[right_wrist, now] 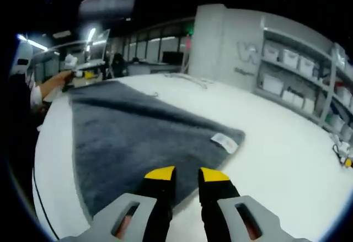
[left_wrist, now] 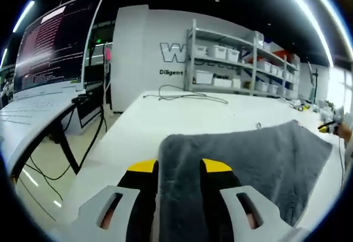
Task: Open the folded towel by lifting each exposed corner and separating the folded layers until the towel lies flat within the target outline without major curled edges
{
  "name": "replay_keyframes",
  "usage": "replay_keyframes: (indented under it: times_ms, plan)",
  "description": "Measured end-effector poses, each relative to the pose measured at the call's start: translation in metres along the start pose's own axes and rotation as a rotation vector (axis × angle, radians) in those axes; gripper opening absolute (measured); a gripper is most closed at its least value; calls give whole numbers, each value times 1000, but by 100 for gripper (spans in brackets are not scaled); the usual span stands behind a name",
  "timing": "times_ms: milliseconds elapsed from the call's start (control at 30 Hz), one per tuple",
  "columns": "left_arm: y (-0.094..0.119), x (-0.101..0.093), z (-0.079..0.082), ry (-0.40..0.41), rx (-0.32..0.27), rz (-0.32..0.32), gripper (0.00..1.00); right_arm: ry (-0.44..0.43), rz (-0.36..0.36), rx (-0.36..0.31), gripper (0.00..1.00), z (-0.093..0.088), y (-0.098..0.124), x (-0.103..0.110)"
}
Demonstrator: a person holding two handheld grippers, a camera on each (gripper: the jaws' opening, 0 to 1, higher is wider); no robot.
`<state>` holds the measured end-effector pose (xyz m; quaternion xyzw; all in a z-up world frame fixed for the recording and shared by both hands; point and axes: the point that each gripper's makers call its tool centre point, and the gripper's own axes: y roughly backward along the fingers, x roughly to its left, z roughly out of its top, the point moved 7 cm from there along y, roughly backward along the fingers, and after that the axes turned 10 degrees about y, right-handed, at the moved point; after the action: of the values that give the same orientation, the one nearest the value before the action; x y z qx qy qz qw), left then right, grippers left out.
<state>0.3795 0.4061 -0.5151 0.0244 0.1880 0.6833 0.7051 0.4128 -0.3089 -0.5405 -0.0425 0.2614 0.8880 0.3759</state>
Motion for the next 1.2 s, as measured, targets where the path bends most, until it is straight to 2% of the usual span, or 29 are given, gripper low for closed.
replay_keyframes:
  times_ms: [233, 500, 633, 800, 1067, 1200]
  plan:
    - [-17, -6, 5, -31, 27, -18, 30, -1, 27, -8, 13, -2, 5, 11]
    - [-37, -10, 8, -62, 66, -31, 30, 12, 49, 14, 13, -7, 8, 29]
    - [-47, -13, 9, -75, 79, -43, 30, -10, 87, -17, 14, -8, 10, 39]
    - [-56, -13, 8, -91, 105, -50, 30, 15, 124, -23, 14, -9, 11, 52]
    - [-73, -14, 9, -94, 130, -71, 31, 5, 168, -30, 14, -11, 12, 63]
    - [-83, -13, 11, -108, 142, -73, 30, 8, 215, -26, 14, -15, 13, 72]
